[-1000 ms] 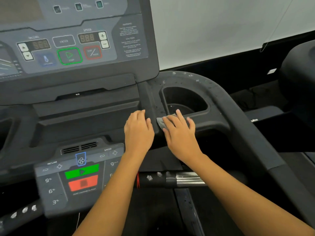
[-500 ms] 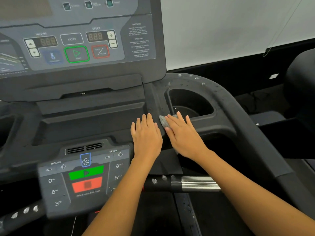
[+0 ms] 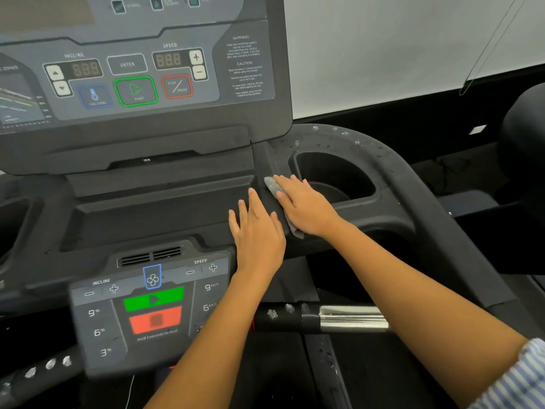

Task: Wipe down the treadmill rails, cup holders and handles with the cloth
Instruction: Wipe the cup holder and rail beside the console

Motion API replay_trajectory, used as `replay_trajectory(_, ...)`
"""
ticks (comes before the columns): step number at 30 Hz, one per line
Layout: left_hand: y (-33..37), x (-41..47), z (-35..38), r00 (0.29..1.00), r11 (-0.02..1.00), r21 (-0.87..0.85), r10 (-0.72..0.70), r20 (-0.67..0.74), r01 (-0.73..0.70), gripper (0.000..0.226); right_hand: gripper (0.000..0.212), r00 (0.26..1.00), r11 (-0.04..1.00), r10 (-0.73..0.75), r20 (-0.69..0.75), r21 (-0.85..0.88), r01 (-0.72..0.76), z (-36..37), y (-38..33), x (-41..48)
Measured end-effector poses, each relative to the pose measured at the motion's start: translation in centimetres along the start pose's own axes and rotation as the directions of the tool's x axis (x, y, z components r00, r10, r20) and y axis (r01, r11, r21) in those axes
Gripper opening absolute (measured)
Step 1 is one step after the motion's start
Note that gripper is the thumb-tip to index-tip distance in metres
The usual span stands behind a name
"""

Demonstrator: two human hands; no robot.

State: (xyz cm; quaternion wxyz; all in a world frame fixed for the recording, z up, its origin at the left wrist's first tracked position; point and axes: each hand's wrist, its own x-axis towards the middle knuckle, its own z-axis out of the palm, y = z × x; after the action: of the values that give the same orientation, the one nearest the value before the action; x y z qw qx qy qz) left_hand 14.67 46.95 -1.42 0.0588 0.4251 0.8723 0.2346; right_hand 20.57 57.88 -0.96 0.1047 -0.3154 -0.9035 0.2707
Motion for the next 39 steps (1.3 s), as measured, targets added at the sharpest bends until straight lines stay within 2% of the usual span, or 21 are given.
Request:
replay_trajectory(4,0.6,0.4,-1.2,0.993,0.988,-0.137,-0.057,0.107,0.071,0.066,0.046,1.0,1.0,-0.014,0.009,0.014,0.014,0.0,0.1,-0.8)
replay_trajectory(7,0.2,0.7,-3.2,0.986,0.996,-0.081,-0.007,0.165,0.02,0.063,0.046,1.0,0.996,0.007,-0.011,0.085,-0.006,-0.1,-0.7,0.6)
replay_trajectory(9,-1.0,1.0,-4.9,0.992,0.999,0.01,0.037,0.123,-0.039,0.056,0.045,1.0,0.996,-0.009,-0.009,0.088,0.009,0.2,-1.2,1.4)
replay_trajectory(12,-3.0,1.5,-6.7,0.997,0.995,0.077,0.063,0.04,-0.066,0.046,0.045,0.999,0.999,-0.037,-0.019,-0.016,0.037,1.1,-1.5,1.6)
replay_trajectory(17,-4.7,1.2,-6.4,0.991,0.982,0.137,0.13,-0.012,-0.128,0.033,0.043,0.985,0.99,-0.141,-0.097,-0.014,0.14,1.9,-1.4,0.2)
replay_trajectory(20,-4.8,1.0,-5.9,0.984,0.976,0.154,0.167,-0.066,-0.155,0.029,0.041,0.987,0.992,-0.124,-0.099,0.012,0.126,1.9,-1.0,-0.3)
replay_trajectory(25,-4.7,1.1,-5.5,0.975,0.958,0.204,0.218,-0.048,-0.204,0.036,0.043,0.997,1.0,-0.028,-0.078,-0.002,0.028,1.7,-1.9,2.0)
replay_trajectory(28,-4.8,1.2,-5.5,0.977,0.959,0.201,0.212,-0.035,-0.201,0.027,0.043,0.995,0.998,-0.065,-0.08,-0.02,0.064,1.8,-2.3,1.8)
replay_trajectory(32,-4.6,1.3,-5.5,0.979,0.959,0.204,0.205,-0.017,-0.197,0.027,0.04,0.986,0.992,-0.128,-0.103,-0.032,0.126,2.3,-2.0,-0.2)
replay_trajectory(39,-4.8,1.2,-5.4,0.979,0.958,0.21,0.201,-0.004,-0.196,0.029,0.043,0.999,0.999,0.016,-0.049,-0.051,-0.018,1.7,-2.7,1.7)
